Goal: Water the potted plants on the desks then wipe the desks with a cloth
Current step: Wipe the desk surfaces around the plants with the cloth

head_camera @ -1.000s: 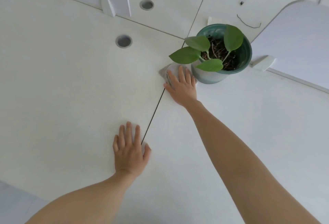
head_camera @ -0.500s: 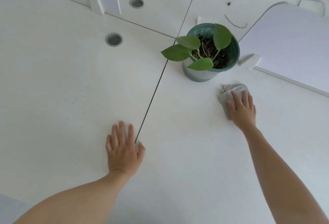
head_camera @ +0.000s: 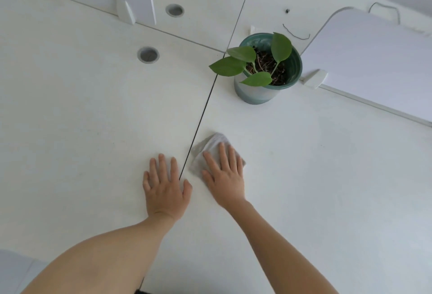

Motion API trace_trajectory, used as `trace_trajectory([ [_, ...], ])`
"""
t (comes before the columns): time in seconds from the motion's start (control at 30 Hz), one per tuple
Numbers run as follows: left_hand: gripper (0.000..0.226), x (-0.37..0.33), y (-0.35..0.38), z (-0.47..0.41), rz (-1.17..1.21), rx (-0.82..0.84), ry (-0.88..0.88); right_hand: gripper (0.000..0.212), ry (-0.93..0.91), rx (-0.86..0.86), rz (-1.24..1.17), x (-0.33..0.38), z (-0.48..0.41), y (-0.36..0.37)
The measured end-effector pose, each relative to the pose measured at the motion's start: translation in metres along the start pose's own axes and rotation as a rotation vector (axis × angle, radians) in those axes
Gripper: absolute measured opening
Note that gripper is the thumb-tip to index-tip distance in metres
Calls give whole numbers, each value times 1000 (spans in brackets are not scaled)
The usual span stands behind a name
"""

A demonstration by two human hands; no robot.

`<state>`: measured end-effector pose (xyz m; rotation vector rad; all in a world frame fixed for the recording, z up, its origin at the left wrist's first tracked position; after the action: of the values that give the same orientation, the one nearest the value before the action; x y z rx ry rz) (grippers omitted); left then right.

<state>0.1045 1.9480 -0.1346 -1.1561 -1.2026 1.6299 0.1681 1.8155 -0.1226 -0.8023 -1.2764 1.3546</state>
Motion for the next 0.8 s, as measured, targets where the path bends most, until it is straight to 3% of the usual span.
trace_trajectory([
  [0.07, 61, -1, -1, 1, 19, 46, -9, 40, -68, 23, 51, -10, 23, 3],
  [0.17, 62, -2, -5, 1, 69, 77, -14, 51, -39, 49, 111, -49, 53, 2],
  [0.27, 67, -2, -6, 3, 130, 69, -21, 59, 223, 66, 15, -106, 74, -10],
  [0.37, 67, -2, -5, 4, 138, 31, -3, 42, 546, -18, -101, -143, 96, -21],
  [0.47, 64, -2, -5, 5, 150, 39, -2, 32, 711, -179, -231, -129, 109, -28],
  [0.63, 61, -1, -3, 5, 151, 58, 18, 41, 723, -106, -358, -84, 131, -35],
  [0.8, 61, 2, -4, 7, 203, 48, 42, 30, 672, -161, -506, -54, 180, -39],
])
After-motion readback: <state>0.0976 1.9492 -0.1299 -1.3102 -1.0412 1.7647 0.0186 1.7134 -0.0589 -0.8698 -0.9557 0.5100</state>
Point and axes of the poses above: each hand's wrist, its own z-axis away from the middle knuckle, its own y-axis out of the palm, x = y × z, the point moved 4 cm from there along -z, towards the middle knuckle, and after that the axes turned 7 degrees about y, right-handed, at the moved point
